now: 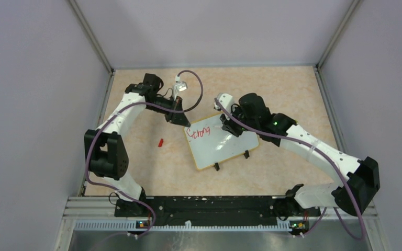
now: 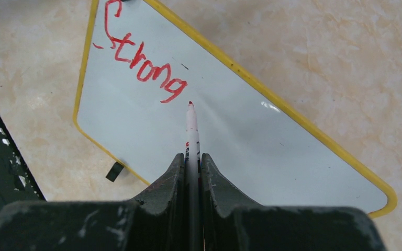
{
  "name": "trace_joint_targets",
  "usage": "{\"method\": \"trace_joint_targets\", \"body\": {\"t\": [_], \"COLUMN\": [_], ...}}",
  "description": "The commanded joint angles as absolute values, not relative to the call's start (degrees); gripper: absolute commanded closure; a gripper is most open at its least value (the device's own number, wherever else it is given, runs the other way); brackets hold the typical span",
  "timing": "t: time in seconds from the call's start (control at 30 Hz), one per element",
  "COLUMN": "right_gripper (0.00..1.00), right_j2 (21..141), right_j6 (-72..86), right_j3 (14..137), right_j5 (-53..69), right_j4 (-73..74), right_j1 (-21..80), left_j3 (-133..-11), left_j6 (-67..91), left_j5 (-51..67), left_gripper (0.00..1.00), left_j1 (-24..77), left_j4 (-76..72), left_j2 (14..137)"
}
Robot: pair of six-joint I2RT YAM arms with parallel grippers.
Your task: Write a sentence on the whiteboard
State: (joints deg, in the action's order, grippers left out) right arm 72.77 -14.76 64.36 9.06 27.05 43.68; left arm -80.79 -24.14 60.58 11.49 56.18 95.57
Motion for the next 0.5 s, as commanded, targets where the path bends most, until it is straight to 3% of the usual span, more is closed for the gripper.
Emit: {"method": "trace_joint_targets", "body": {"t": [0.0, 0.47], "right_gripper": [1.0, 1.0], "right_j2": [72.83, 74.49], "right_j6": [-14.4, -15.03], "right_j3": [64.22, 63.25], "right_j5": [6.72, 6.52], "right_j4": [23.56, 23.26], "right_j1": [43.15, 43.15], "left_j3": [-82.01, -81.6], "left_j6": [-24.85, -24.94], "left_j5": [61.54, 61.45], "left_gripper": [1.0, 1.0], "left_j1": [11.59, 11.6], "left_j4": [55.66, 55.64], "left_j2": [95.36, 95.1]}}
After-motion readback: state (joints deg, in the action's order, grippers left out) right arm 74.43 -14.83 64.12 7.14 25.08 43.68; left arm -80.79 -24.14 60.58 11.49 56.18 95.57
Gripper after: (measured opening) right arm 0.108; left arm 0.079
